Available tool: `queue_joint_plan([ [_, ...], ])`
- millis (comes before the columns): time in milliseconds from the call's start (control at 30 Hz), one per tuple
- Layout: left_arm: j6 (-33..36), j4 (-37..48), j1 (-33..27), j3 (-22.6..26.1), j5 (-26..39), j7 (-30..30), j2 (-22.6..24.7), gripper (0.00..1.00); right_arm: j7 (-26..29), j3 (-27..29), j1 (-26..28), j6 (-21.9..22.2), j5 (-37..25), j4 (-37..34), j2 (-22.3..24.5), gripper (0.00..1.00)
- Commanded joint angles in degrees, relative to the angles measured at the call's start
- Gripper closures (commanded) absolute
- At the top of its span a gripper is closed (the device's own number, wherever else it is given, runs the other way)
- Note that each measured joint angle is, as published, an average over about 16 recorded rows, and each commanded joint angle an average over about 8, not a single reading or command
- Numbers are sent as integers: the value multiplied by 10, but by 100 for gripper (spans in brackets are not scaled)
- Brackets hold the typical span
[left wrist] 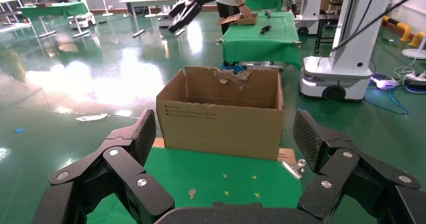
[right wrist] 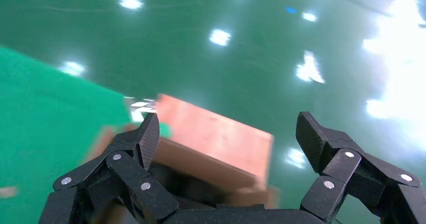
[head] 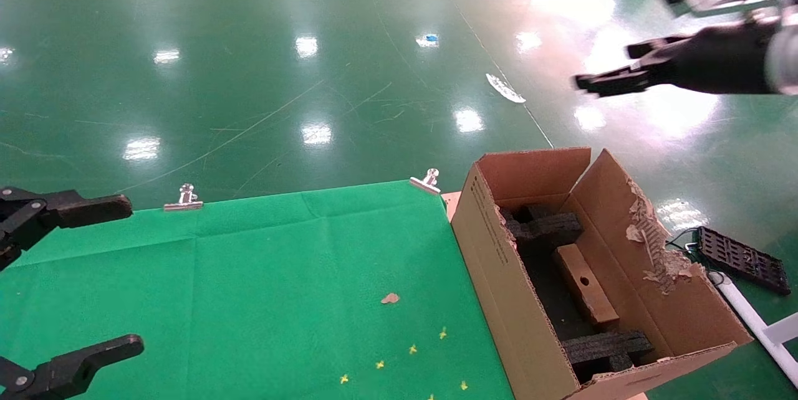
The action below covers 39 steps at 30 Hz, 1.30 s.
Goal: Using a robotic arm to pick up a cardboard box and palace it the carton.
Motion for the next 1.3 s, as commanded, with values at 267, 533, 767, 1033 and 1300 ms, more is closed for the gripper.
queue_joint_plan([
  [267, 0, 0, 0, 0, 0, 0, 0, 0, -51, 116, -103, -50, 44, 36, -19, 0],
  [533, 0, 0, 0, 1, 0, 0, 0, 0, -97, 220, -195, -94, 83, 69, -35, 0],
  [767, 0, 0, 0, 1, 0, 0, 0, 0, -138, 312, -276, -134, 117, 98, -50, 0],
  [1033, 0, 0, 0, 1, -1, 1, 0, 0, -185, 418, -369, -179, 157, 131, -67, 0],
  [1300, 0, 0, 0, 1, -1, 1, 0, 0, -230, 521, -461, -224, 196, 163, -83, 0],
])
